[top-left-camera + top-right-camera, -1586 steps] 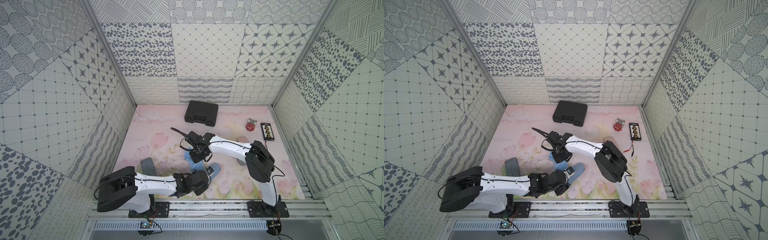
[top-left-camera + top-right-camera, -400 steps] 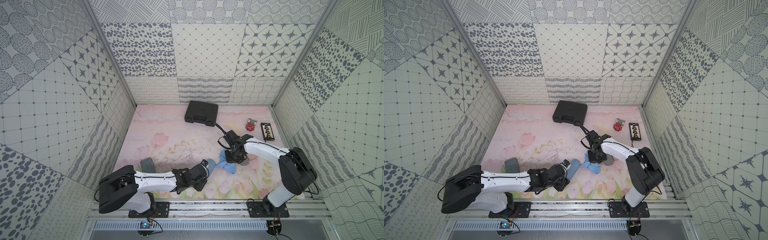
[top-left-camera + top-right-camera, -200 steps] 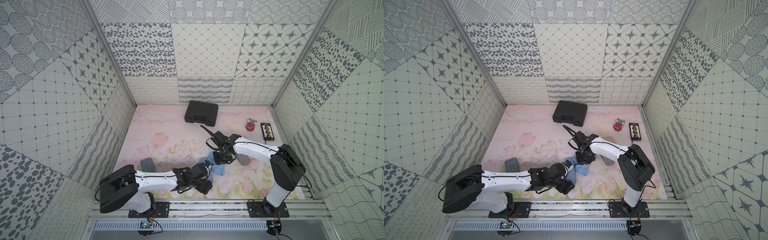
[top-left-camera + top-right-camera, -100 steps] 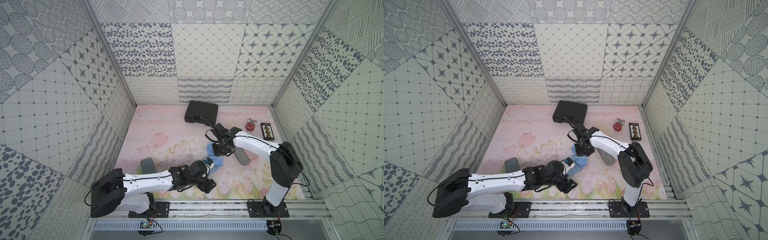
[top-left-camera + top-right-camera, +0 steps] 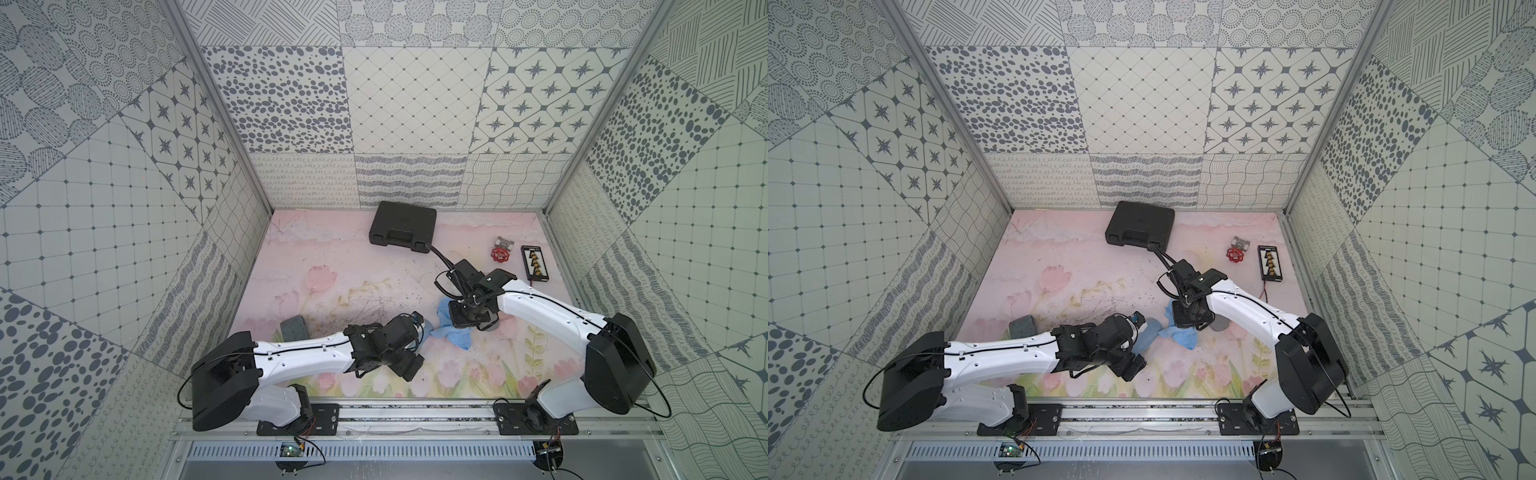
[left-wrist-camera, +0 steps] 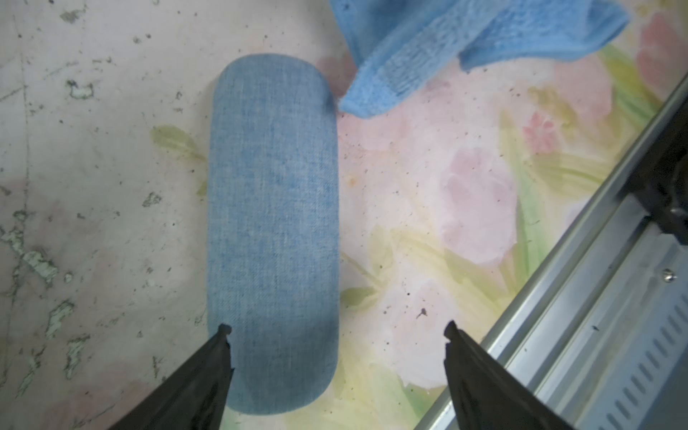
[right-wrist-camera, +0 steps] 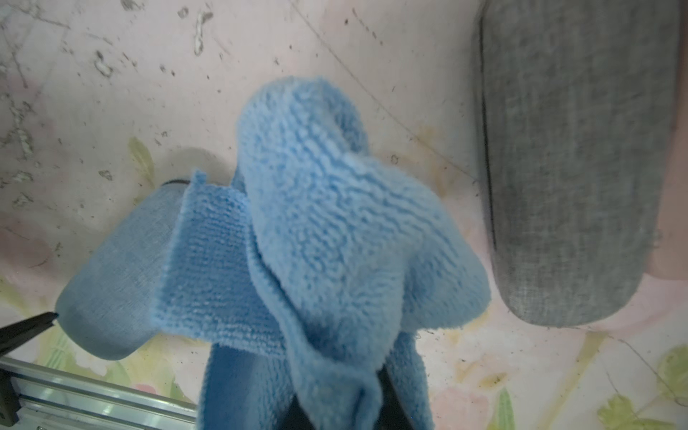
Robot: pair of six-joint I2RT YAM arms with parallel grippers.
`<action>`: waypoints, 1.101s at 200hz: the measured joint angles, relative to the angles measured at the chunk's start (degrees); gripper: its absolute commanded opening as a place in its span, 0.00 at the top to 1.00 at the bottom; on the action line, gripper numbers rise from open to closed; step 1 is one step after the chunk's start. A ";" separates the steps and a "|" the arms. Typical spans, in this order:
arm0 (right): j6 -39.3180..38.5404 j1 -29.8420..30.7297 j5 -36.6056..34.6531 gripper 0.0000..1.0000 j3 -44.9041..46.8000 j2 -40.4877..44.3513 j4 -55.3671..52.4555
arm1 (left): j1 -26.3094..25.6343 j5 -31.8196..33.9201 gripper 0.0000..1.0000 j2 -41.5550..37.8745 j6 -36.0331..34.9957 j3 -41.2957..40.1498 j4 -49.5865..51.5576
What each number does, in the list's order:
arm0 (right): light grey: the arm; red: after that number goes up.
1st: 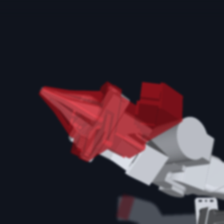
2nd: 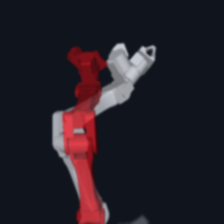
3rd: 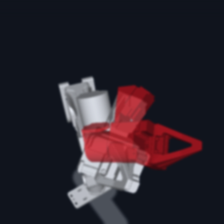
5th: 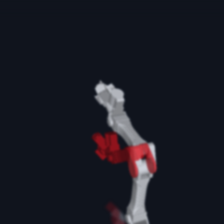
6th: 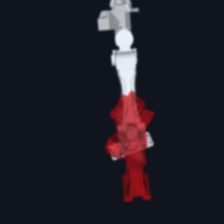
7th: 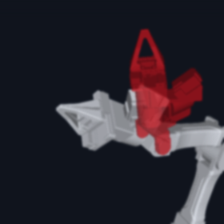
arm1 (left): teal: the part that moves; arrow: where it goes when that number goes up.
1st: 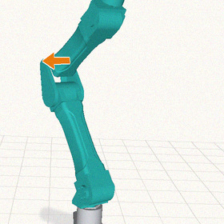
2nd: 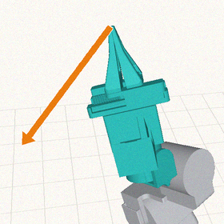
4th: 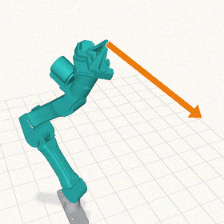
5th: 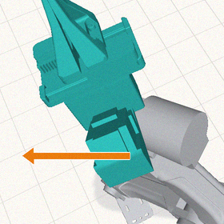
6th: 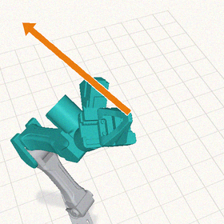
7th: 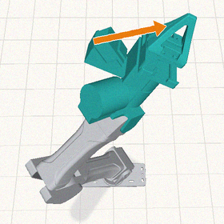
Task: Wipe the eyeglass case
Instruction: Wipe the dirt from the eyeglass case.
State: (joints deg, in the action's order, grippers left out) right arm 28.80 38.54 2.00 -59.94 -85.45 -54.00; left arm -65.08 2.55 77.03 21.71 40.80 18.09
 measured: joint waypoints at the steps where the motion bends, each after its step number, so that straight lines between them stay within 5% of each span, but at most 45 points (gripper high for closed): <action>1: 0.07 0.07 0.09 1.00 0.02 0.00 0.00 | 0.00 0.13 0.07 0.04 0.00 0.00 0.13; 60: 1.22 2.75 1.62 1.00 -0.42 -0.15 1.27 | 0.33 3.19 0.12 3.67 -1.31 -0.11 2.03; 153: 0.96 2.73 0.96 1.00 -1.44 -0.13 0.98 | 0.37 3.87 0.41 7.15 -3.26 -1.70 -0.57; 220: 1.20 2.75 0.22 1.00 -3.78 0.46 -0.15 | 0.39 4.50 0.43 7.13 -4.72 -2.60 -2.80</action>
State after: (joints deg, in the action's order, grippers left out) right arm 30.00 41.30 2.22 -63.72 -84.99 -54.15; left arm -64.69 7.05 84.16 16.99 38.20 15.29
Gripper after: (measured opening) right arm 0.150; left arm 0.634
